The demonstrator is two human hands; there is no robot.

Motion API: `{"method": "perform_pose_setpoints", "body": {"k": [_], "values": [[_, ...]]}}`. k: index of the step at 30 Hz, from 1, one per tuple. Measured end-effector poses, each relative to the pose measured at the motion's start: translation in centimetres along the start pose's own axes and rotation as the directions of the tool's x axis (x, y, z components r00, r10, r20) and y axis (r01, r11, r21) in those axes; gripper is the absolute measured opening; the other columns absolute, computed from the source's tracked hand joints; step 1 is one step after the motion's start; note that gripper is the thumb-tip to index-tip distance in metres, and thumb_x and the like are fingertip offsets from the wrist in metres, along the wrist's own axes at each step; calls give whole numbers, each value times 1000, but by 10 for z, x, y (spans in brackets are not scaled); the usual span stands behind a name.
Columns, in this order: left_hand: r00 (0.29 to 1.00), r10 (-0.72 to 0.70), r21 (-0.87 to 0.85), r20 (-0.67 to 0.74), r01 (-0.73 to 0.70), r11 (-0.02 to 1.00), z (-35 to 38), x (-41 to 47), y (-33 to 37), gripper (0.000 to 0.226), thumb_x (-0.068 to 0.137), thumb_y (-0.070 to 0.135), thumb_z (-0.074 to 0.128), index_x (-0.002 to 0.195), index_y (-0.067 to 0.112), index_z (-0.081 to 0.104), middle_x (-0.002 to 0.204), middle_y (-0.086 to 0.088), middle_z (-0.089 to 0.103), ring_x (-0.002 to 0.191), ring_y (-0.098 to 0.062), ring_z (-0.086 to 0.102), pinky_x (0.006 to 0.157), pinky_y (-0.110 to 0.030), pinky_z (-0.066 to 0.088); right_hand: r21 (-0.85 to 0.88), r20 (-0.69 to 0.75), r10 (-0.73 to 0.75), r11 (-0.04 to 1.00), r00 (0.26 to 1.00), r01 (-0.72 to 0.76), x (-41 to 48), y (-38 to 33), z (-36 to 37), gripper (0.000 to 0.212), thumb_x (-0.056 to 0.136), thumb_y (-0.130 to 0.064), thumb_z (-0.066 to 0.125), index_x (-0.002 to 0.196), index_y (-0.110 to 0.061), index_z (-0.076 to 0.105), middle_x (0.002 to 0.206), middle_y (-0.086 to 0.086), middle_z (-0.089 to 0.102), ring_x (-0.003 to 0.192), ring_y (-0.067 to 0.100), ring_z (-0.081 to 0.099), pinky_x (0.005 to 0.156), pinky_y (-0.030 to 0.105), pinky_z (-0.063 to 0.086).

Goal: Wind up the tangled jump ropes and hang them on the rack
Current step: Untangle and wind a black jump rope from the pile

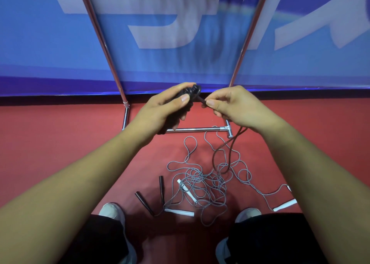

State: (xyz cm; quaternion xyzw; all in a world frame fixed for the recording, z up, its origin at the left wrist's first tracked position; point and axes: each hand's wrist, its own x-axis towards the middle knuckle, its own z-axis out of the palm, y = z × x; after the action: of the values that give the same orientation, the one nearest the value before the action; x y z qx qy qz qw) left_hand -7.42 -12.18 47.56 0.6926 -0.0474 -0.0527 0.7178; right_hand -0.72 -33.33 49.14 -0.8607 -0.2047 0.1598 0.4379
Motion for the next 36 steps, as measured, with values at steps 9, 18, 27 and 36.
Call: {"method": "perform_pose_setpoints", "body": {"k": [9, 18, 27, 36], "values": [[994, -99, -69, -51, 96, 993, -4, 4, -1, 35, 93, 36, 60, 127, 25, 63, 75, -10, 59, 61, -23, 48, 57, -31, 42, -110, 53, -8, 994, 999, 14, -3, -4, 5, 18, 100, -24, 57, 99, -17, 74, 51, -9, 49, 45, 3, 42, 49, 19, 37], [959, -89, 245, -269, 157, 957, -17, 12, -9, 24, 91, 20, 73, 113, 16, 67, 70, 9, 61, 56, -3, 55, 54, -20, 43, -236, 134, -74, 966, 988, 104, -8, -14, 14, 12, 95, -25, 65, 96, -20, 75, 59, -11, 58, 54, 5, 47, 59, 22, 40], [980, 107, 947, -170, 132, 293, -13, 9, -18, 48, 85, 55, 69, 129, 41, 57, 117, 3, 67, 111, -22, 61, 74, -29, 38, -352, 163, -105, 923, 981, 158, -12, -29, 22, 17, 91, -17, 65, 78, -8, 70, 59, 3, 50, 53, 10, 38, 52, 25, 31], [937, -263, 82, -230, 288, 954, -22, 12, -12, 18, 94, 38, 66, 106, 25, 65, 72, -2, 60, 53, -19, 51, 47, -21, 40, -222, 136, -48, 972, 990, 78, -12, -26, 14, 15, 92, -18, 67, 84, -6, 72, 56, -1, 38, 51, 9, 29, 50, 24, 25]]}}
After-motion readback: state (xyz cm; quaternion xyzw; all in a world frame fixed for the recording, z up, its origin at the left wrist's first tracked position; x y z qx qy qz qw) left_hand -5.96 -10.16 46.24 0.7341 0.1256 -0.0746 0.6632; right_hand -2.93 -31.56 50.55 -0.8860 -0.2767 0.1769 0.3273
